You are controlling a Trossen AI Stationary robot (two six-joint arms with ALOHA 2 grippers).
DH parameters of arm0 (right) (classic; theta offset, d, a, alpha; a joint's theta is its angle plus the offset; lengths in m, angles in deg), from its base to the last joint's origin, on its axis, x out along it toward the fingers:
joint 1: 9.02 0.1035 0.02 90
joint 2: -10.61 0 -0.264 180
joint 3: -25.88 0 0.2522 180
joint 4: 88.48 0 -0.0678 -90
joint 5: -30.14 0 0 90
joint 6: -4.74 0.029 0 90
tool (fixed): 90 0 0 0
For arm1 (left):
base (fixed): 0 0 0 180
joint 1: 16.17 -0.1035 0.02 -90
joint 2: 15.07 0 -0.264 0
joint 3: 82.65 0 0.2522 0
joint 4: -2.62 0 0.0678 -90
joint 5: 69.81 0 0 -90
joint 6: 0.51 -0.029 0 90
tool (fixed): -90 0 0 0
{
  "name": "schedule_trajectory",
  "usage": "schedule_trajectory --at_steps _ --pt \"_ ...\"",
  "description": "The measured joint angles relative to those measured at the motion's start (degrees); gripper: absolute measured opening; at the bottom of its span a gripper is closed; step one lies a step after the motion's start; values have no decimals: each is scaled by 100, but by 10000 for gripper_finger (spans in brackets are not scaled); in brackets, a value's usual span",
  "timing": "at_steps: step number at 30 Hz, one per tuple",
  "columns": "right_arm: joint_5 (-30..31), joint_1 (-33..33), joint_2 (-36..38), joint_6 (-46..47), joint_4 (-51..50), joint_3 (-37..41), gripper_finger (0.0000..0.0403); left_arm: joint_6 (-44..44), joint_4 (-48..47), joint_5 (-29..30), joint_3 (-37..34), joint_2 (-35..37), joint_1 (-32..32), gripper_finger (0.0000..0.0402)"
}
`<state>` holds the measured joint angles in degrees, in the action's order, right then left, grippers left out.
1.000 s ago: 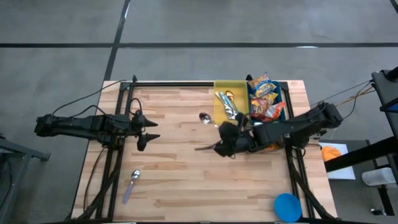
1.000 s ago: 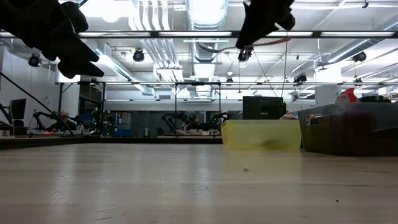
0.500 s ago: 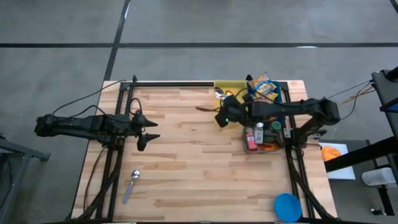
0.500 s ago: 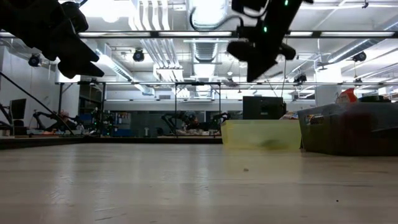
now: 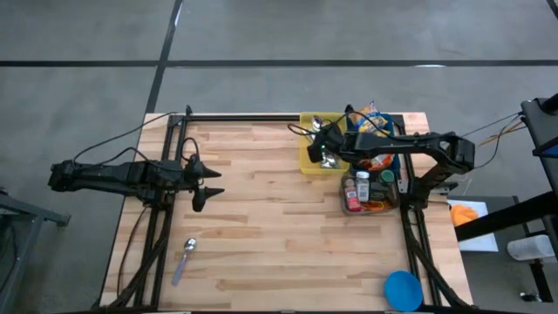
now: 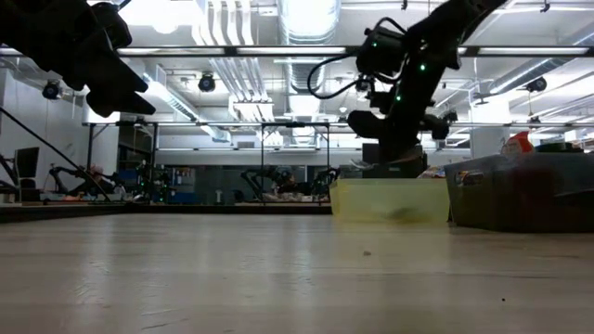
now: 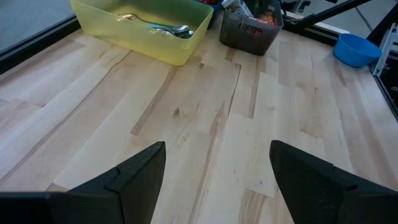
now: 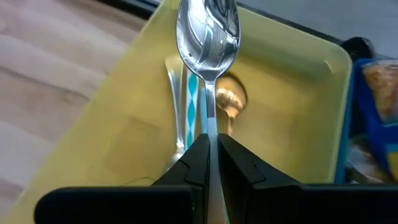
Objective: Pick & Place Food Item
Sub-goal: Put the orange spoon into the yellow bin
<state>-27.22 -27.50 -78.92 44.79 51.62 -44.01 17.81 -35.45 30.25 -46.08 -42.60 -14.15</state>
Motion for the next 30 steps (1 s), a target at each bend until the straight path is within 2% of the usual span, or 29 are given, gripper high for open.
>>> schedule_trajectory --at_steps 19,24,30 --pt "31 -101 -10 503 1931 1269 20 -2 -1 -2 0 0 0 290" --pt "17 -101 -10 503 1964 1293 20 -2 0 0 0 0 -1 290" --pt "-318 -101 -14 593 1953 1395 20 -2 0 0 0 0 0 290"
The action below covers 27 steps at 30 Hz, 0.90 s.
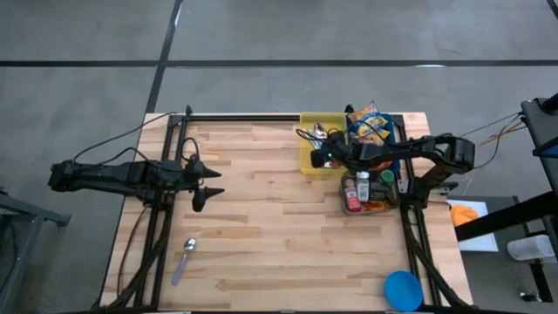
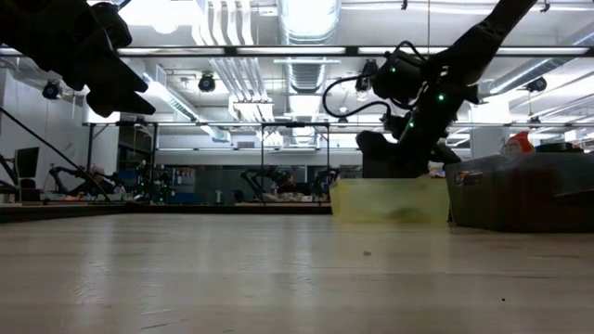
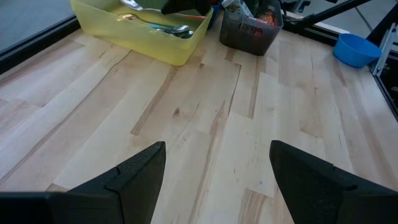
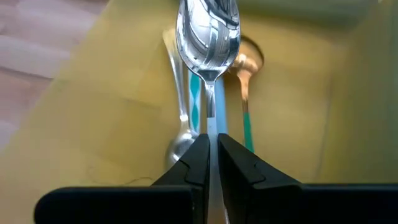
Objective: Pick & Place Food Item
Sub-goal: Put the orange spoon into the yellow bin, then put the violet spoon into the yellow bin
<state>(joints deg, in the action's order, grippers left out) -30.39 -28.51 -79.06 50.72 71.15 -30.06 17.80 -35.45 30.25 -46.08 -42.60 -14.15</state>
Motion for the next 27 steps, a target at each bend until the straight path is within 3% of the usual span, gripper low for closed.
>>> schedule_trajectory --at_steps 15,27 --pt "-143 -2 -6 332 1 298 25 0 0 0 0 2 -2 290" --pt "-94 -4 -6 317 14 297 132 2 0 0 0 0 0 290"
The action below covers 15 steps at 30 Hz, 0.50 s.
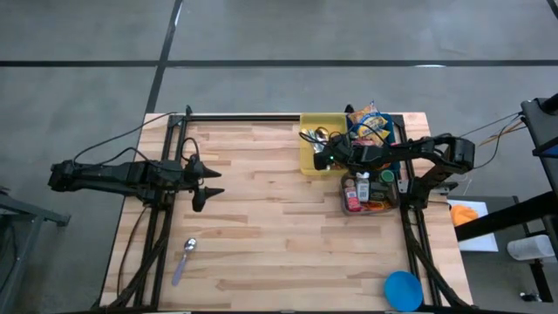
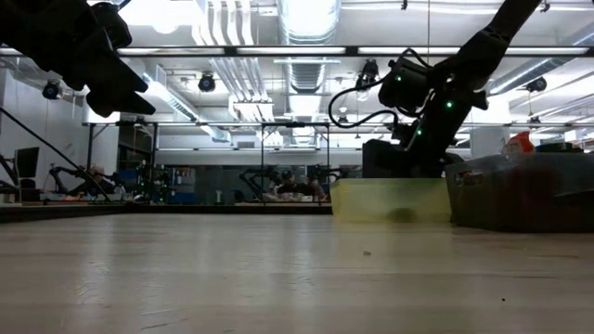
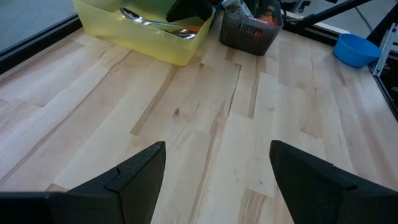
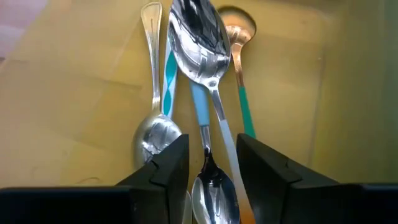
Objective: Pick & Place Food Item
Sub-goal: Put the violet spoon into the yellow bin
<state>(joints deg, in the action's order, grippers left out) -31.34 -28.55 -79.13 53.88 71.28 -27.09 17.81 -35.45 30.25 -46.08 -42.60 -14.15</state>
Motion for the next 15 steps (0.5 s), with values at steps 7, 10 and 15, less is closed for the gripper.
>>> schedule_trajectory --at_steps 7,10,15 --pt "58 0 0 -4 -16 -52 136 -1 0 -1 0 1 -2 290" --pt "59 1 2 -5 -15 -160 136 -1 0 -1 0 0 0 290" --pt "56 61 32 -263 2 -520 137 -1 0 -2 0 0 -1 290"
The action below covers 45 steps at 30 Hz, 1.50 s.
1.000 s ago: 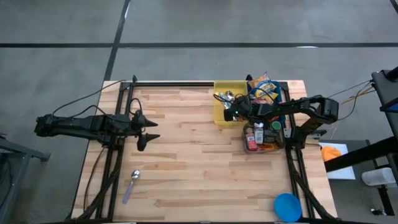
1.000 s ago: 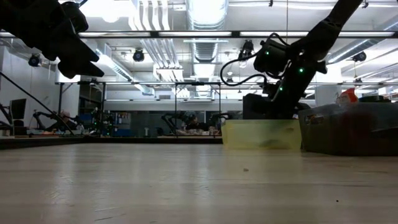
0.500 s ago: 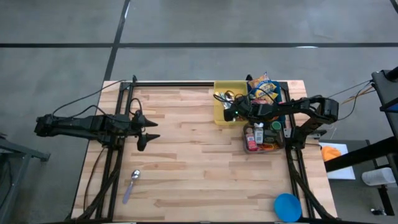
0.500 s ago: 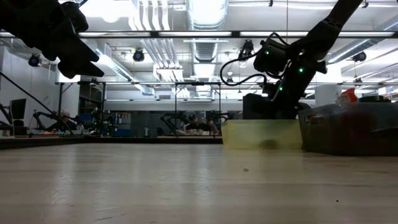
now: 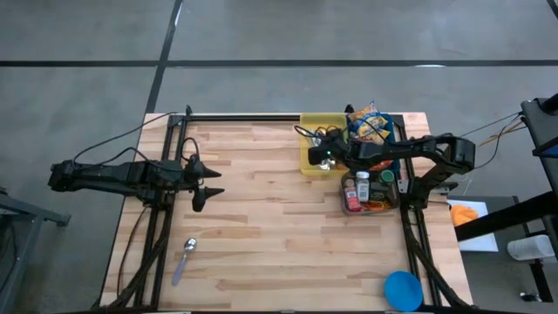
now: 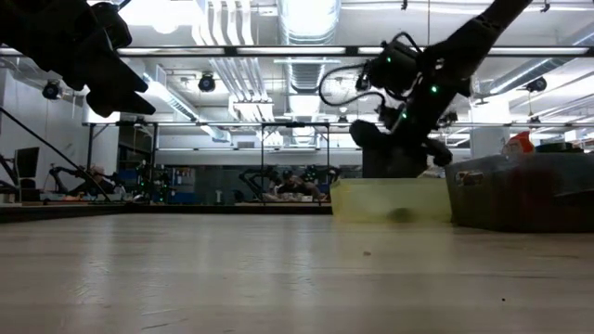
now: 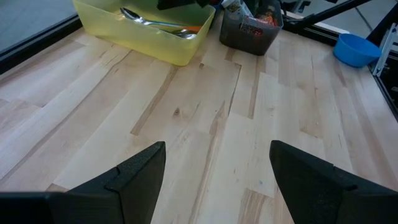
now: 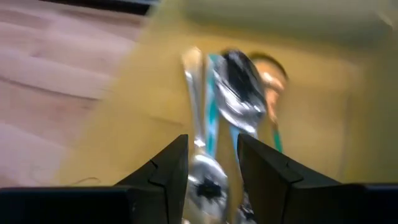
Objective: Pick & Place Food Item
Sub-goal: Put the violet spoon into the yellow bin
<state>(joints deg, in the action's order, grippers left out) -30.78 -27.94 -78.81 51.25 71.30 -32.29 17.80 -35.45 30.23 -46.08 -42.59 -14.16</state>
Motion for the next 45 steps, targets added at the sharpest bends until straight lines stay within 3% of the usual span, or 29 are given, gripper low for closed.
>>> schedule_trajectory --at_steps 9,15,19,28,45 --pt "-236 587 253 -1451 397 -600 137 0 0 2 0 1 0 290" --pt "-1004 1160 704 -2625 1997 -254 137 -1 0 0 -2 2 1 290" --pt "-1159 1554 1025 -3476 2736 138 137 0 -1 1 0 3 0 290" --pt "-1110 2016 2144 -4264 2793 985 137 0 -1 1 0 -1 1 290" --pt "-1097 2015 5286 -5058 2307 2656 137 0 0 2 -1 -1 1 290"
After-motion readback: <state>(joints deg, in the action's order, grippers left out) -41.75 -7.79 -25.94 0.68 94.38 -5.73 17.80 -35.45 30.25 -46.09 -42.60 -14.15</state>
